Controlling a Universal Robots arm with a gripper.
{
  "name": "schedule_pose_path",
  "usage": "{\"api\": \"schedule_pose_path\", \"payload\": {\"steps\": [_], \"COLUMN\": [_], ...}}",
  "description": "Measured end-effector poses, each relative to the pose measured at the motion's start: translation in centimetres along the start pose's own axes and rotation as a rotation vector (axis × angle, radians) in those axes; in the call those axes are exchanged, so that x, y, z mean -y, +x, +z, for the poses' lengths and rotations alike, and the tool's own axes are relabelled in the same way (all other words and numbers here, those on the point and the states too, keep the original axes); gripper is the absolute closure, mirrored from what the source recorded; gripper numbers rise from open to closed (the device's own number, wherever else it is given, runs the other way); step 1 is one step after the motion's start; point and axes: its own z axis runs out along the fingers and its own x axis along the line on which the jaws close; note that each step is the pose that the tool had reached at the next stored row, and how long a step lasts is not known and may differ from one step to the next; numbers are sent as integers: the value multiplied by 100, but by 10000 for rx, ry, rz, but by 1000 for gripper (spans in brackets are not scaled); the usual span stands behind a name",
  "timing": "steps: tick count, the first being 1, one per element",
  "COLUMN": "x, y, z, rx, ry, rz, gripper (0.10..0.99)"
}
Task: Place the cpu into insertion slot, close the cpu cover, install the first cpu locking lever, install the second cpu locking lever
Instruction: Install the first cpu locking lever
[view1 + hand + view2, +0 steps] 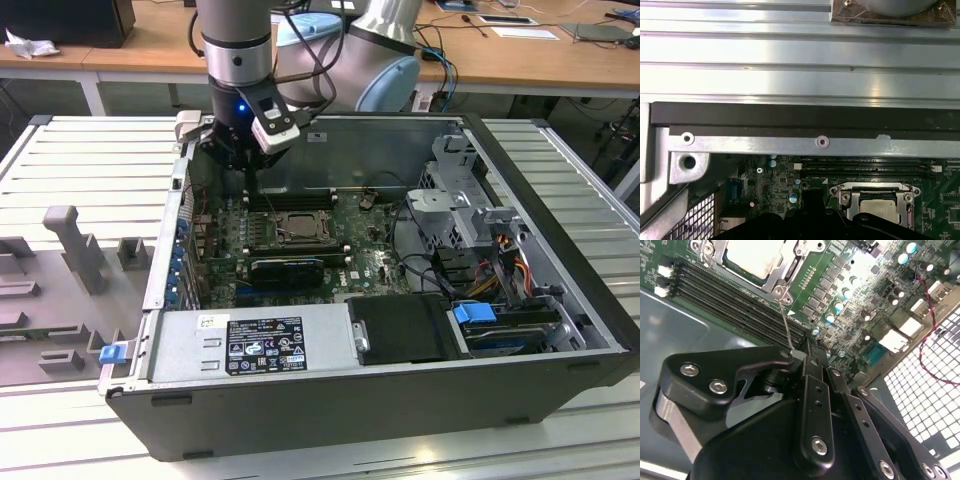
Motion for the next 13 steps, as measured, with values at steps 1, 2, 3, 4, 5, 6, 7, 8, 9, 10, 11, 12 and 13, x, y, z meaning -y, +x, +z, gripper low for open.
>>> {"api": "schedule_pose_path", "payload": {"steps": [1, 2, 3, 4, 5, 6, 7, 8, 9, 10, 11, 12, 13], "x": [-5, -10, -13, -15, -15, -15, -16, -16, -15, -15, -14, -14, -13], "y": [-1, -5, -9, -13, -20, -32, -51, -69, -94, -120, -148, -181, -220], "z": [0, 1, 1, 1, 1, 2, 2, 3, 3, 4, 5, 5, 7], "rx": [0, 0, 0, -1, -1, 0, -1, 0, -1, -1, -1, -2, -3], "ry": [0, 0, 0, 0, -1, -1, -1, -1, -1, -1, -1, -1, -1], "rz": [-1, -5, -7, -8, -10, -12, -13, -12, -12, -12, -12, -15, -11], "gripper": [980, 980, 980, 980, 980, 980, 980, 980, 980, 980, 980, 980, 980]}}
